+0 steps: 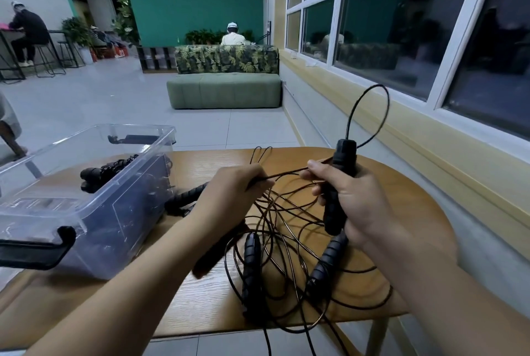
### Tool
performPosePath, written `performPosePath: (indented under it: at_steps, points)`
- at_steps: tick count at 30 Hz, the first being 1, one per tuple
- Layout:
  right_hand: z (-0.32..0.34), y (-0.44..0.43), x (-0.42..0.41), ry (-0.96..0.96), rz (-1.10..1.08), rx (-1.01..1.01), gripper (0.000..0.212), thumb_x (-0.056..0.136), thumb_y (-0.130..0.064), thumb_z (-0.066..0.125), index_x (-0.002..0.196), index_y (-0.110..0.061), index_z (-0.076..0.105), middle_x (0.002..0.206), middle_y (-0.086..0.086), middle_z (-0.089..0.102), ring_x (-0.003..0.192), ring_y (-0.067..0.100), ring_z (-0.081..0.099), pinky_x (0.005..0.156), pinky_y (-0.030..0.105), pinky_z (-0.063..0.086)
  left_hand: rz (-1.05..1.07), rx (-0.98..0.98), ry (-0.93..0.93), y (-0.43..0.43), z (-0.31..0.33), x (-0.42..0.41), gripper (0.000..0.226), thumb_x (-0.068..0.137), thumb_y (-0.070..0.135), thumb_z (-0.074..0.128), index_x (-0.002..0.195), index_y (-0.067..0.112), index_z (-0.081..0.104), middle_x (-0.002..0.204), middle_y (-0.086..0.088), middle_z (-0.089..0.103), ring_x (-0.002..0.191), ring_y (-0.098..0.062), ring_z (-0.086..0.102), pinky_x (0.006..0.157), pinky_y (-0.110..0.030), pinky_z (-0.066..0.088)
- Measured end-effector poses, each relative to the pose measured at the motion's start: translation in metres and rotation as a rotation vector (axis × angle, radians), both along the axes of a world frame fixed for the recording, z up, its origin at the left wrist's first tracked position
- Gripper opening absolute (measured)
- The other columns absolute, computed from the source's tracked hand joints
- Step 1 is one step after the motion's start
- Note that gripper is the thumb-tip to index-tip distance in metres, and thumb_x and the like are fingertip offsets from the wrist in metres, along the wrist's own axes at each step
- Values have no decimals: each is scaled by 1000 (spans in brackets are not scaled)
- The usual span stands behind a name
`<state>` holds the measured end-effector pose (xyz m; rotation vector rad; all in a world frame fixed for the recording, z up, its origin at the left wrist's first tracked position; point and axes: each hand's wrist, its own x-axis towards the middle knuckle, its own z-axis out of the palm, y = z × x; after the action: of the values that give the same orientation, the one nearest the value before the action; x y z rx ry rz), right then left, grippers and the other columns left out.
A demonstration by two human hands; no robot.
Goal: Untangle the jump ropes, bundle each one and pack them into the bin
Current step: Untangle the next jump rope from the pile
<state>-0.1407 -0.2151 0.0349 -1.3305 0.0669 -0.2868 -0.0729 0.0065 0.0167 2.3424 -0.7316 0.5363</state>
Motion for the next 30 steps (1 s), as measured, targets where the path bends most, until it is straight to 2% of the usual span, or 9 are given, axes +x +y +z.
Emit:
performPosePath:
  at_steps: [3,6,8,12,16,21,25,30]
  points:
    - [3,-7,2,-5,-35,3,32,94,-21,81,115,2,72,101,14,82,69,15,66,65,31,51,-10,-31,15,6,-3,10,10,98,33,74,90,27,71,76,11,70,75,-11,66,71,-42,55]
    - [9,-21,6,-11,-85,62,22,94,-23,81,108,-8,74,103,14,82,72,14,65,67,31,51,31,-37,25,16,-5,18,11,98,33,74,91,25,72,78,10,71,75,-11,65,72,-42,56]
    - [11,-27,9,-16,-111,97,18,94,-24,81,105,-11,75,104,14,82,71,14,64,66,30,51,54,-42,35,23,-8,24,15,99,35,72,92,23,73,79,8,72,76,-13,66,73,-43,55]
    - [9,-20,10,-10,-70,160,24,96,-27,80,113,-11,74,110,12,82,68,12,65,61,27,50,30,-36,-10,21,-6,23,27,98,47,62,97,24,76,82,8,73,77,-15,67,71,-43,55]
    - [3,-7,6,2,15,53,31,96,-28,79,119,-8,73,108,12,82,70,14,67,66,30,51,-24,-24,-120,5,1,8,14,100,36,71,99,24,78,82,11,71,75,-13,66,68,-41,55]
    - [-10,12,5,31,34,-44,27,95,-21,80,112,-2,74,96,10,82,64,15,67,58,27,52,-103,60,-221,-17,7,-15,16,102,36,68,100,23,77,81,12,67,69,-11,61,61,-37,51]
    - [-13,14,3,4,52,-150,18,93,-17,83,105,-6,78,83,7,75,65,18,67,57,29,52,-138,81,-214,-18,5,-18,14,103,37,65,100,26,74,81,16,63,70,-8,57,61,-33,50]
    - [-5,20,-9,-57,107,-226,16,95,-18,81,103,-5,77,91,16,79,69,23,68,64,34,52,-126,26,-167,-10,-1,-9,4,98,27,74,99,24,77,83,21,66,73,-3,60,65,-25,50]
